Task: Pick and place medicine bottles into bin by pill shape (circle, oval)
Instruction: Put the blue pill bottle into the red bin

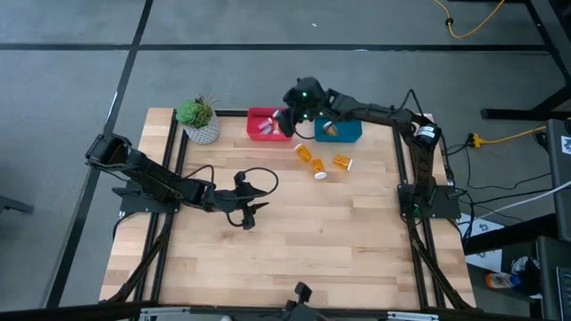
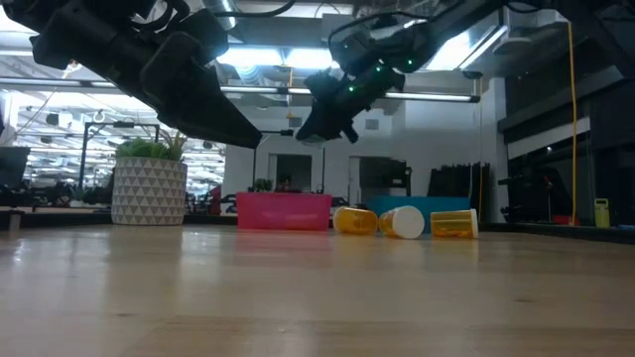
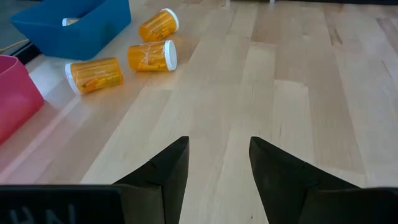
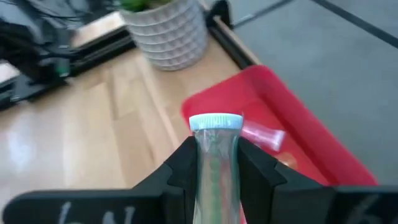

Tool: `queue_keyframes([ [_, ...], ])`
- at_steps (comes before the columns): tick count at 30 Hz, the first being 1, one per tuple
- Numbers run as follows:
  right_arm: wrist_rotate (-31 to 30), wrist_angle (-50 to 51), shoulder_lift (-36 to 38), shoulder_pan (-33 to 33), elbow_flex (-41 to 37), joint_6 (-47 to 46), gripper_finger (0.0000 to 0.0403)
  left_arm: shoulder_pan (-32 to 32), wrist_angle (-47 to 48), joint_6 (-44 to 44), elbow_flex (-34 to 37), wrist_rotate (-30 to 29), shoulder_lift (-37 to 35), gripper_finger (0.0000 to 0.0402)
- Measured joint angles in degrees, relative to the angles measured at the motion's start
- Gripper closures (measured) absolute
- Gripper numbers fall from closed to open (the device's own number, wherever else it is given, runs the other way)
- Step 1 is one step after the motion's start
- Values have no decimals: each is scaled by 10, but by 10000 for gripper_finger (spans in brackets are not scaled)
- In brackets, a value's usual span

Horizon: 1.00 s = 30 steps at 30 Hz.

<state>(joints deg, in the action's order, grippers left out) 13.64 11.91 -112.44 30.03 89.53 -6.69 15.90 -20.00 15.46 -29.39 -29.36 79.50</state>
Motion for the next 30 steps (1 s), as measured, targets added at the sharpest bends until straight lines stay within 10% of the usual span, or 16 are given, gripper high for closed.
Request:
queue_keyframes([
  [21,-15,-247,0,-1,-142,-19,310,0,0,-6,0,0,0,239],
  [30,-50,-247,0,-1,-137,-19,210,0,-1,-6,0,0,0,239],
])
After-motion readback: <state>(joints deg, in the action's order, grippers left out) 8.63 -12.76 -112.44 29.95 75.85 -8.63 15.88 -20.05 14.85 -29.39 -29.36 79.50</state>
